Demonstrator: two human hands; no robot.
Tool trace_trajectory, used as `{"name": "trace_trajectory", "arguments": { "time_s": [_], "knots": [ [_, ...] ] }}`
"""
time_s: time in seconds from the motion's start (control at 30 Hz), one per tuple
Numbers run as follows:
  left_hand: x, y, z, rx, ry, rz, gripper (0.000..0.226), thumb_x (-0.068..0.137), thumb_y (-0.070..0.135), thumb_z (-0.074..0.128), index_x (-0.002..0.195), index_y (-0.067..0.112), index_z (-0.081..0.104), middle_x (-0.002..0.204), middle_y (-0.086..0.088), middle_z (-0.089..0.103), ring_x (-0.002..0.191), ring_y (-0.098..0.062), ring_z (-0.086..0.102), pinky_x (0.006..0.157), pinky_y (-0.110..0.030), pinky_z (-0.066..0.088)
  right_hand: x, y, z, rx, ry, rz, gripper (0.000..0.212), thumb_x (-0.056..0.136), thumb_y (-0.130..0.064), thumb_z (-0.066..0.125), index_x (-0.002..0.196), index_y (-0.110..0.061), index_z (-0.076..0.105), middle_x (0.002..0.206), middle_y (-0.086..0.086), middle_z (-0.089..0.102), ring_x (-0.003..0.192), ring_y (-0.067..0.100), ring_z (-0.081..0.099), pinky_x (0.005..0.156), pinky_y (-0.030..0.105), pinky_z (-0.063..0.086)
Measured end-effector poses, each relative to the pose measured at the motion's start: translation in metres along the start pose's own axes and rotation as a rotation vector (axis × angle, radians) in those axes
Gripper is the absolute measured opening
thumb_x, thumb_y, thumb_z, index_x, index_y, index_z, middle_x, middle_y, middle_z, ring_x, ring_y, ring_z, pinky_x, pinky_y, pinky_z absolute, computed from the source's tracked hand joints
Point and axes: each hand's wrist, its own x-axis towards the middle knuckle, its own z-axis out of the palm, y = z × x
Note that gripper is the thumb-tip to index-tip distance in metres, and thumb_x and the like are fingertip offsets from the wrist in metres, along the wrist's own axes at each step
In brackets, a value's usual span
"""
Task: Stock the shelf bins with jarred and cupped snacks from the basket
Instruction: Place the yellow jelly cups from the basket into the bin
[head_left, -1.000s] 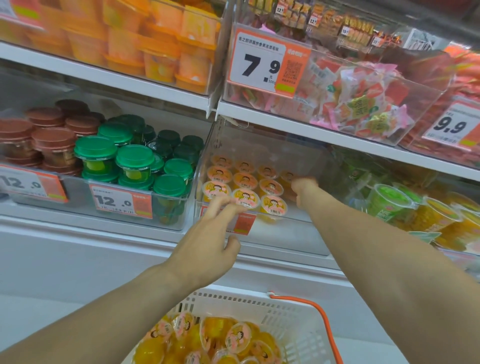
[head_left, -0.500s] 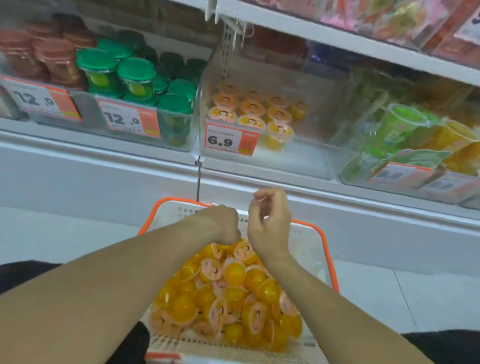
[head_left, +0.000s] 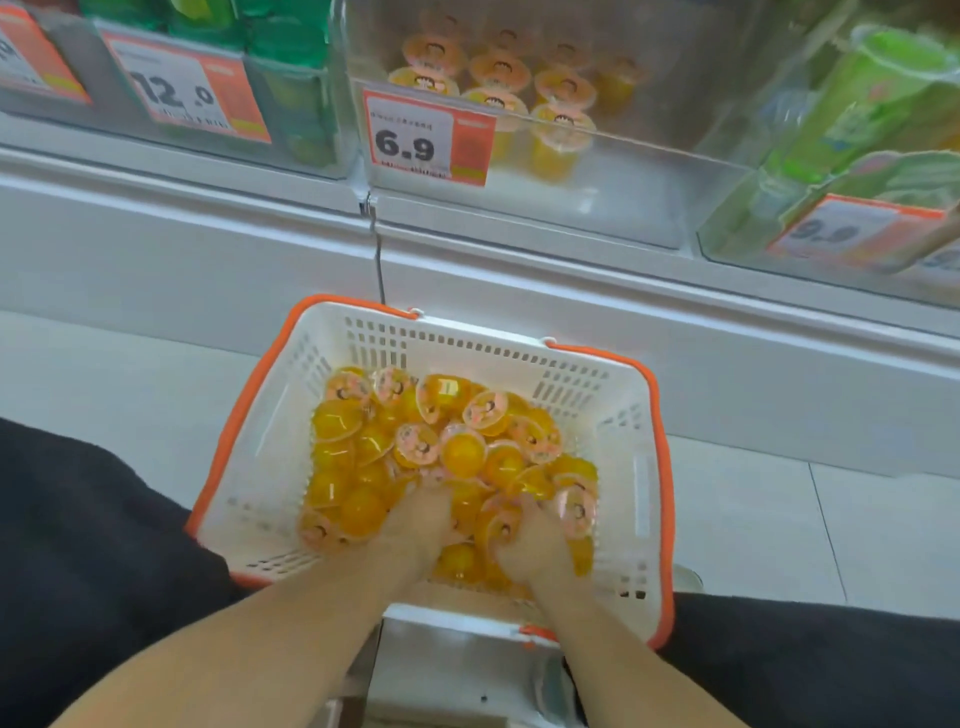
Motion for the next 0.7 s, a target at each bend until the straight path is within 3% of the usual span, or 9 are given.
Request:
{"name": "trace_trajectory", "arguments": {
  "time_s": [0.1, 0.2, 0.3, 0.37, 0.43, 0.53, 0.63, 0.7],
  "knots": [
    [0.006, -0.01, 0.001, -0.161, 0.064, -0.092, 0.031, 0.099, 0.009, 0.049, 0.128, 0.005, 0.059, 0.136, -0.013, 0.057, 0.125, -0.026, 0.055, 0.103, -0.032, 0.042, 0.005, -0.003, 0.012, -0.119, -0.095, -0.027, 0.073, 0.067, -0.045, 0.07, 0.135, -0.029, 0.047, 0.135, 0.004, 0.04, 0.122, 0.028, 0.05, 0.1, 0.037, 0.047],
    [0.012, -0.029, -0.008, -0.418, 0.039, -0.227, 0.021, 0.094, 0.021, 0.064, 0.111, 0.009, 0.071, 0.112, -0.005, 0.07, 0.103, -0.02, 0.065, 0.084, -0.029, 0.053, 0.01, -0.003, 0.021, -0.26, -0.065, -0.009, 0.078, 0.074, -0.028, 0.079, 0.141, -0.026, 0.039, 0.139, 0.005, 0.033, 0.124, 0.031, 0.046, 0.103, 0.041, 0.045],
    [0.011, -0.045, -0.025, -1.013, -0.166, -0.313, 0.026, 0.092, 0.003, 0.066, 0.118, 0.005, 0.066, 0.11, -0.005, 0.064, 0.099, -0.02, 0.062, 0.078, -0.032, 0.058, 0.017, 0.002, 0.025, -0.364, 0.019, -0.053, 0.072, 0.081, -0.016, 0.072, 0.144, -0.016, 0.037, 0.144, 0.007, 0.035, 0.127, 0.03, 0.044, 0.105, 0.039, 0.042],
    [0.004, -0.053, -0.038, -1.469, -0.363, -0.317, 0.034, 0.094, -0.009, 0.057, 0.123, 0.008, 0.059, 0.113, -0.009, 0.062, 0.098, -0.02, 0.059, 0.074, -0.03, 0.058, 0.021, 0.004, 0.022, -0.331, 0.035, -0.072, 0.066, 0.081, -0.021, 0.072, 0.14, -0.015, 0.043, 0.141, 0.006, 0.042, 0.125, 0.027, 0.046, 0.105, 0.037, 0.043],
    [0.002, -0.06, -0.044, -1.771, -0.422, -0.271, 0.039, 0.094, -0.012, 0.052, 0.127, 0.009, 0.056, 0.112, -0.012, 0.061, 0.092, -0.02, 0.057, 0.066, -0.027, 0.057, 0.023, 0.003, 0.019, -0.235, 0.049, -0.066, 0.065, 0.072, -0.03, 0.076, 0.13, -0.018, 0.051, 0.131, 0.003, 0.05, 0.119, 0.023, 0.05, 0.099, 0.035, 0.047],
    [0.001, -0.062, -0.057, -2.046, -0.395, -0.191, 0.038, 0.089, -0.01, 0.05, 0.121, 0.007, 0.058, 0.099, -0.012, 0.062, 0.078, -0.021, 0.057, 0.055, -0.026, 0.055, 0.023, -0.012, 0.005, 0.062, 0.072, 0.006, 0.065, 0.051, -0.04, 0.081, 0.107, -0.019, 0.056, 0.104, -0.002, 0.058, 0.099, 0.02, 0.059, 0.075, 0.033, 0.053],
    [-0.005, -0.053, -0.081, -2.133, -0.407, -0.045, 0.027, 0.09, 0.0, 0.047, 0.109, 0.0, 0.065, 0.102, -0.02, 0.062, 0.077, -0.029, 0.054, 0.05, -0.03, 0.049, 0.023, -0.038, -0.023, 0.435, 0.142, 0.011, 0.057, 0.058, -0.022, 0.084, 0.103, -0.023, 0.05, 0.095, -0.009, 0.056, 0.093, 0.016, 0.061, 0.069, 0.028, 0.053],
    [-0.007, -0.046, -0.101, -2.167, -0.347, 0.025, 0.029, 0.098, 0.015, 0.039, 0.101, 0.003, 0.065, 0.095, -0.019, 0.061, 0.071, -0.028, 0.054, 0.056, -0.03, 0.041, 0.021, -0.059, -0.051, 0.632, 0.202, -0.072, 0.057, 0.061, -0.016, 0.085, 0.109, -0.023, 0.055, 0.099, -0.013, 0.059, 0.096, 0.012, 0.064, 0.067, 0.024, 0.056]
  ]
}}
